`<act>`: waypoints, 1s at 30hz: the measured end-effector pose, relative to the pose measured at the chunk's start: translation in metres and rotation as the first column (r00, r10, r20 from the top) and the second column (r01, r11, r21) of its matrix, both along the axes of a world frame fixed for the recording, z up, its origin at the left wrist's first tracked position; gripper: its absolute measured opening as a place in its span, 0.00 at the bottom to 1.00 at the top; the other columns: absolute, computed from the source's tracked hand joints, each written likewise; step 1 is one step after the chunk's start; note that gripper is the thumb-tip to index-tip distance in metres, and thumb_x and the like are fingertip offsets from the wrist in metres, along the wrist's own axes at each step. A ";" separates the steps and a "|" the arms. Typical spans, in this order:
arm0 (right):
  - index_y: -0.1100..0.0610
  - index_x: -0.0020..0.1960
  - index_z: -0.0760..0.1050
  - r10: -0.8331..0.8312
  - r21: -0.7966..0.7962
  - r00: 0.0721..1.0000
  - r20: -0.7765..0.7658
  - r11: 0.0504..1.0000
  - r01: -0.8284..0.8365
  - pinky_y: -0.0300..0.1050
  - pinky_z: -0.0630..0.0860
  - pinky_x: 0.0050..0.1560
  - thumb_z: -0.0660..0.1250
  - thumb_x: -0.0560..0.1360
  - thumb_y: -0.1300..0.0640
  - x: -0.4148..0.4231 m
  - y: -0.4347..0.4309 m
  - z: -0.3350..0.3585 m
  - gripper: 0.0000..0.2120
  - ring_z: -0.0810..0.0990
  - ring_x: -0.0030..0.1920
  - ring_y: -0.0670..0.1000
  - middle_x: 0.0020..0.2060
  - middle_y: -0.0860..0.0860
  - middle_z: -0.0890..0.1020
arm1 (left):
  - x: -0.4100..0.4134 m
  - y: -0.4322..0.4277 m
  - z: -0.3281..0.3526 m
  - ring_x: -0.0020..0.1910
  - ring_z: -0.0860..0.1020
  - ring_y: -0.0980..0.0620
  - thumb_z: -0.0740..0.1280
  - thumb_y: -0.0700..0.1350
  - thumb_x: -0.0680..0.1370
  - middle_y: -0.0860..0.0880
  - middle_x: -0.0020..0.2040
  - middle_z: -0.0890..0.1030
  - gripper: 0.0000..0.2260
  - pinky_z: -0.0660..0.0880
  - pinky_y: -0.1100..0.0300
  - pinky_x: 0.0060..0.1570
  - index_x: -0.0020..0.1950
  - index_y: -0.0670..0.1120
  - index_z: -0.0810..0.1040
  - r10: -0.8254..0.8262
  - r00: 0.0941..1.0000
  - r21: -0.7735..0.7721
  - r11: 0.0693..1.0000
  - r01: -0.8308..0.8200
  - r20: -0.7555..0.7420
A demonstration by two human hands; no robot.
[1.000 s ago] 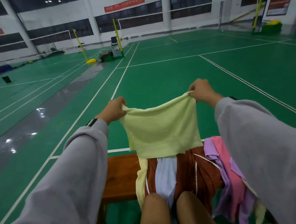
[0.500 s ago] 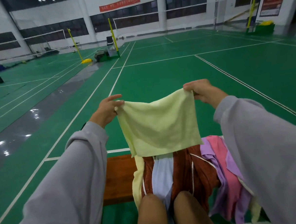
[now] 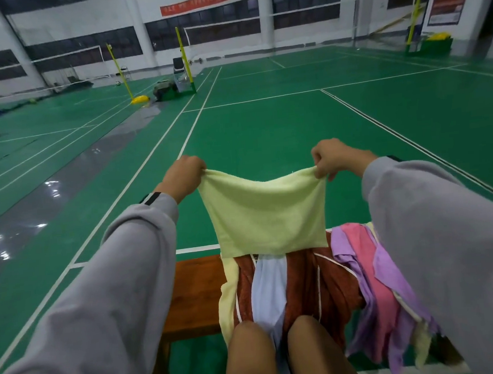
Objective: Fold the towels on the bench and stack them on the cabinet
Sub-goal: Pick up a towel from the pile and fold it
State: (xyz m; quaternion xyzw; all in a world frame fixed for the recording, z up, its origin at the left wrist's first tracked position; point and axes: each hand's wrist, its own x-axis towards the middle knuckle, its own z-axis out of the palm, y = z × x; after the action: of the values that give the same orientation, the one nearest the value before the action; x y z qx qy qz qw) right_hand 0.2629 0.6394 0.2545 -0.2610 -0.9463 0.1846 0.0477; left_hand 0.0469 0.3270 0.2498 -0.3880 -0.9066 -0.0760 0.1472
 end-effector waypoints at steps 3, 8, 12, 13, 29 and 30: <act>0.60 0.42 0.74 -0.043 -0.109 0.995 -0.093 0.993 0.033 0.44 0.81 0.30 0.77 0.68 0.70 0.004 0.005 -0.005 0.13 0.85 0.32 0.55 0.40 0.59 0.83 | 0.002 -0.002 -0.004 0.48 0.81 0.35 0.63 0.32 0.75 0.39 0.50 0.82 0.14 0.75 0.48 0.45 0.53 0.44 0.85 0.085 0.996 0.050 0.995 -0.084 -0.015; 0.55 0.48 0.78 -0.014 0.090 0.999 0.032 0.996 0.011 0.44 0.78 0.32 0.65 0.71 0.70 0.010 0.005 -0.007 0.12 0.82 0.34 0.53 0.47 0.56 0.79 | 0.000 0.003 -0.003 0.46 0.81 0.34 0.63 0.32 0.74 0.39 0.46 0.83 0.14 0.80 0.44 0.47 0.50 0.44 0.85 0.089 0.996 0.092 0.992 -0.086 -0.031; 0.60 0.43 0.83 -0.063 0.154 0.998 0.011 0.986 0.061 0.48 0.82 0.35 0.66 0.70 0.68 0.004 0.001 -0.003 0.08 0.81 0.32 0.55 0.36 0.56 0.81 | 0.010 0.013 0.003 0.47 0.81 0.35 0.65 0.35 0.74 0.40 0.47 0.83 0.13 0.78 0.47 0.45 0.50 0.48 0.85 0.108 0.992 0.089 0.991 -0.101 -0.069; 0.61 0.45 0.84 -0.078 0.136 0.997 -0.005 0.988 0.078 0.48 0.83 0.34 0.68 0.70 0.67 0.003 0.002 -0.002 0.07 0.82 0.32 0.55 0.36 0.56 0.81 | 0.011 0.013 0.004 0.47 0.81 0.35 0.65 0.35 0.74 0.40 0.47 0.82 0.13 0.77 0.48 0.45 0.50 0.48 0.85 0.120 0.990 0.088 0.990 -0.113 -0.080; 0.63 0.39 0.81 -0.265 0.029 0.946 -0.185 0.961 0.275 0.52 0.85 0.38 0.73 0.67 0.69 -0.009 0.000 -0.015 0.04 0.84 0.33 0.56 0.36 0.59 0.83 | 0.002 -0.006 -0.019 0.48 0.80 0.33 0.61 0.33 0.76 0.36 0.50 0.80 0.10 0.72 0.47 0.43 0.53 0.38 0.80 0.195 0.977 0.017 0.981 -0.194 -0.084; 0.62 0.40 0.80 -0.262 0.033 0.949 -0.178 0.962 0.271 0.52 0.85 0.39 0.75 0.67 0.67 -0.009 -0.001 -0.015 0.05 0.84 0.34 0.57 0.38 0.59 0.83 | 0.000 -0.007 -0.021 0.48 0.80 0.33 0.61 0.33 0.76 0.36 0.50 0.80 0.10 0.73 0.46 0.43 0.53 0.39 0.80 0.195 0.976 0.014 0.981 -0.195 -0.096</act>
State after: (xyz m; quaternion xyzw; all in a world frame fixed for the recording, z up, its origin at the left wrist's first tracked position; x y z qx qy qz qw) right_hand 0.2535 0.6380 0.2391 -0.3680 -0.8996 0.1714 0.1610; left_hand 0.0472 0.3197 0.2292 -0.3002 -0.9319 -0.0443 0.1987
